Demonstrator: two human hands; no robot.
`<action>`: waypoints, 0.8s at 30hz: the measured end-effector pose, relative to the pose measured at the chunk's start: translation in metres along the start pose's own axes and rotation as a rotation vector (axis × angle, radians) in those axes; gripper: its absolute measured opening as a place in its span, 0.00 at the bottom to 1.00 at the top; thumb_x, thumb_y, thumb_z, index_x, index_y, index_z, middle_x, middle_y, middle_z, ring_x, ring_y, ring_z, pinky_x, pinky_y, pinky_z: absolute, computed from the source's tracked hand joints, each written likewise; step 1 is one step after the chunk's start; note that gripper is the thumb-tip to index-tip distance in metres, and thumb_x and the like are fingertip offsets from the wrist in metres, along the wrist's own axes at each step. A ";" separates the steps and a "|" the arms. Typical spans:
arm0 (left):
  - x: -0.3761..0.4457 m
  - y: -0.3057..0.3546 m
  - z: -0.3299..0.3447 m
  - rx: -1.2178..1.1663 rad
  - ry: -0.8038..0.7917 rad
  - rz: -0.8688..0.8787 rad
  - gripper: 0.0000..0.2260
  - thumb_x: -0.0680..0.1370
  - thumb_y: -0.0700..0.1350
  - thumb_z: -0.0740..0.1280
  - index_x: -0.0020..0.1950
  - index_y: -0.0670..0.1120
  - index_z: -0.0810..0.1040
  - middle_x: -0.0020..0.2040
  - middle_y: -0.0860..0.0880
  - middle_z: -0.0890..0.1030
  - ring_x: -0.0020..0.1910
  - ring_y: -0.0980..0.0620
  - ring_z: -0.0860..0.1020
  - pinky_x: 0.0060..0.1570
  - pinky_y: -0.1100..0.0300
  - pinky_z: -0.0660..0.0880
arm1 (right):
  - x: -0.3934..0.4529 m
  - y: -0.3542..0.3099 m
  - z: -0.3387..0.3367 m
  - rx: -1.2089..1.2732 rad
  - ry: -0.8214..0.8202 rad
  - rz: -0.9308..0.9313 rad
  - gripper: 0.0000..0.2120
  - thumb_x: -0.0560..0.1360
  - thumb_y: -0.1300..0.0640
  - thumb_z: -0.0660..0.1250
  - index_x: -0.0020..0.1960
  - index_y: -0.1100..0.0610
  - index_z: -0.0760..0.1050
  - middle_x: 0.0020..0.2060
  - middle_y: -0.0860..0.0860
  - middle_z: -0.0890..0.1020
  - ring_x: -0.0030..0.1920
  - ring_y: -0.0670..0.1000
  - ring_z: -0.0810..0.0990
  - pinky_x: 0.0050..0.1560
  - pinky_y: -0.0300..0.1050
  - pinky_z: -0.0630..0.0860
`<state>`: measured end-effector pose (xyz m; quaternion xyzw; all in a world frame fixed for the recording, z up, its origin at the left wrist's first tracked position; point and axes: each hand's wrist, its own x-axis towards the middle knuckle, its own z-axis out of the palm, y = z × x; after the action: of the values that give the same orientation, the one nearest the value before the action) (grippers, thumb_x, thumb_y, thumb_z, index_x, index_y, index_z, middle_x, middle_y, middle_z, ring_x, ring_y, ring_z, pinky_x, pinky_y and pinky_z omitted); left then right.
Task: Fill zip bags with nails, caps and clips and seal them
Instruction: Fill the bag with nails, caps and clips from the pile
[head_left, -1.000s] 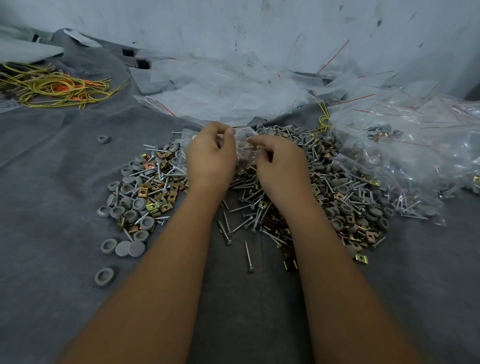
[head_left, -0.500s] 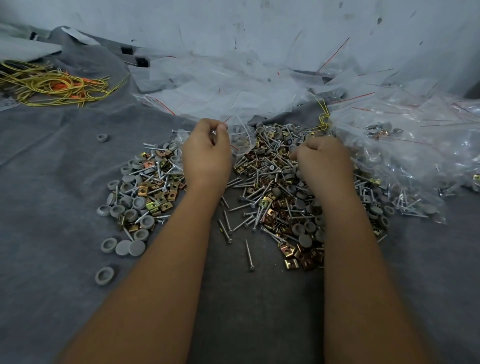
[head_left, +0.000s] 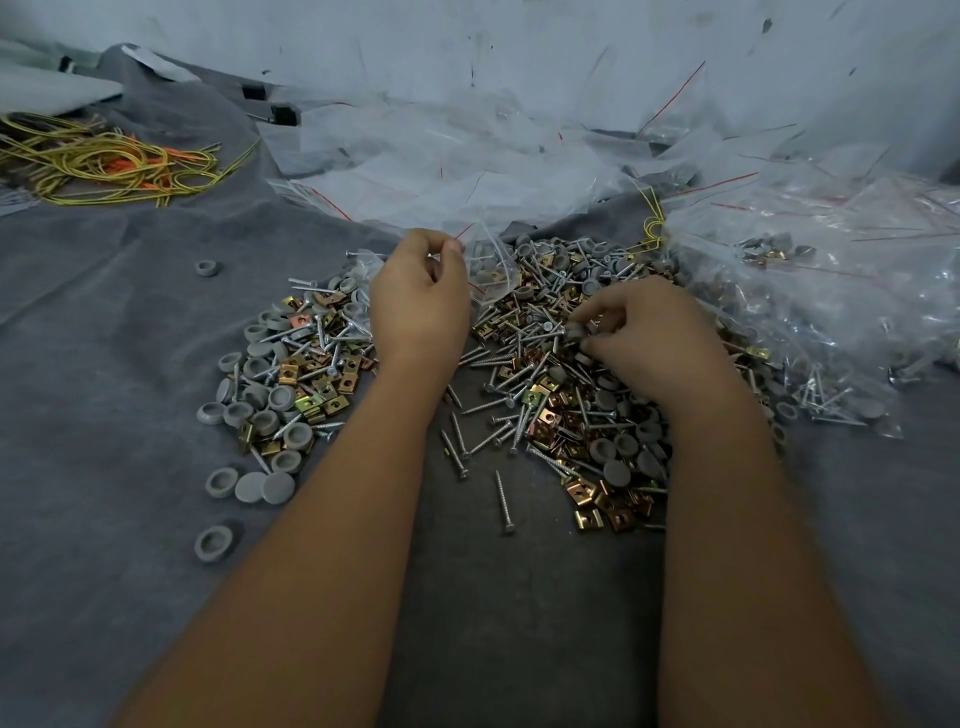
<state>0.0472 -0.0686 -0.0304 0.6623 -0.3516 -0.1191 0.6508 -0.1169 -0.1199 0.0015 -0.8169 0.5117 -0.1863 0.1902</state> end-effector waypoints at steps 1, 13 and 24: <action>0.000 0.000 0.000 -0.002 -0.003 0.001 0.07 0.81 0.45 0.60 0.46 0.50 0.76 0.40 0.38 0.81 0.38 0.35 0.80 0.38 0.38 0.78 | 0.001 0.001 0.001 0.020 0.037 -0.006 0.08 0.72 0.59 0.72 0.44 0.46 0.80 0.37 0.44 0.79 0.36 0.45 0.77 0.35 0.39 0.70; 0.002 -0.007 0.003 0.047 -0.005 0.055 0.07 0.81 0.48 0.61 0.43 0.54 0.75 0.32 0.49 0.77 0.32 0.45 0.78 0.33 0.51 0.76 | 0.010 -0.007 0.016 0.405 0.429 0.018 0.10 0.73 0.63 0.71 0.52 0.51 0.77 0.45 0.46 0.81 0.42 0.38 0.80 0.39 0.29 0.75; 0.002 -0.009 0.005 0.076 -0.089 0.105 0.08 0.78 0.49 0.64 0.39 0.55 0.76 0.28 0.53 0.74 0.28 0.51 0.75 0.33 0.52 0.74 | 0.010 -0.031 0.042 0.327 0.368 -0.267 0.10 0.78 0.53 0.67 0.57 0.51 0.82 0.53 0.48 0.75 0.55 0.45 0.74 0.52 0.32 0.66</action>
<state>0.0485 -0.0744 -0.0391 0.6613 -0.4184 -0.1008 0.6144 -0.0682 -0.1115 -0.0174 -0.7881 0.3886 -0.4349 0.1970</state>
